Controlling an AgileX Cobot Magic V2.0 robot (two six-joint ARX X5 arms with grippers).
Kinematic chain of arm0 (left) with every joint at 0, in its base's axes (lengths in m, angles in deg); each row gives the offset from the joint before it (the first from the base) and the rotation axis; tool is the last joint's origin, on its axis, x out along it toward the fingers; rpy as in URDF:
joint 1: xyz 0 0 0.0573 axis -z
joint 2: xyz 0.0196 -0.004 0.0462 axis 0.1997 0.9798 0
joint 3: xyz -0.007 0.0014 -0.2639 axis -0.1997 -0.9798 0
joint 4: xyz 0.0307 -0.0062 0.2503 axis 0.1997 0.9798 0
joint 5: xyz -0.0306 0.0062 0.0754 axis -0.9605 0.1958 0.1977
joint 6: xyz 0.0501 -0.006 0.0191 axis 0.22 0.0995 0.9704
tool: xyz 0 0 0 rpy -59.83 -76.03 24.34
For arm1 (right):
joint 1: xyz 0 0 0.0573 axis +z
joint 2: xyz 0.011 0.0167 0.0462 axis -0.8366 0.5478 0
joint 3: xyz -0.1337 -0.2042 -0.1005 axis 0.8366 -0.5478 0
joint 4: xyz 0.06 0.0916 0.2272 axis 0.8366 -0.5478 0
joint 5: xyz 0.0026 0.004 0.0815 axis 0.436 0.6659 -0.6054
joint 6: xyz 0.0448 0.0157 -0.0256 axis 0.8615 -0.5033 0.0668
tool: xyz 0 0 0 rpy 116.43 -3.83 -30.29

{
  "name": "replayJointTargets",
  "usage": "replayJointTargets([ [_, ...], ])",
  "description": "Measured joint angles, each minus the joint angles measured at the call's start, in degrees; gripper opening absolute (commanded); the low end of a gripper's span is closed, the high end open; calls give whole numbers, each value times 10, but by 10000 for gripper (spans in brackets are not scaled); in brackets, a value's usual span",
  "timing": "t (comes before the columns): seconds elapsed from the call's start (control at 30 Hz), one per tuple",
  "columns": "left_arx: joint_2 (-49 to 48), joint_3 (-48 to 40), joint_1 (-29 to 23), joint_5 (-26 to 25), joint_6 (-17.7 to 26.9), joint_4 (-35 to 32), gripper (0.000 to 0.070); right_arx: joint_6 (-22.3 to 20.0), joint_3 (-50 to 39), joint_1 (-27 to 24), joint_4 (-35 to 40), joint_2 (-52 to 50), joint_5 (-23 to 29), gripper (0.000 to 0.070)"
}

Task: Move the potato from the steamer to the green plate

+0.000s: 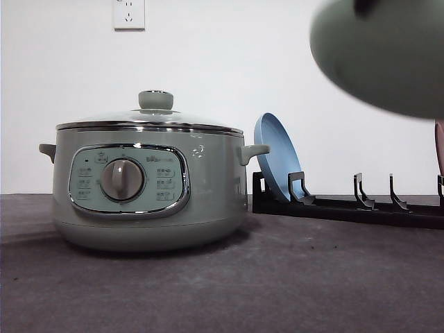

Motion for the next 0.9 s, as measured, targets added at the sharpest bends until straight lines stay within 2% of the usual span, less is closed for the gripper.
replayJointTargets([
  [0.2,0,0,0,0,0,0,700,35,-105,30,64,0,24,3],
  [0.47,2,0,0,0,0,0,700,78,-199,96,121,8,62,3],
  [0.73,8,0,0,0,0,0,700,85,-235,150,157,55,79,3],
  [0.9,10,0,0,0,0,0,700,85,-235,174,166,104,111,3],
])
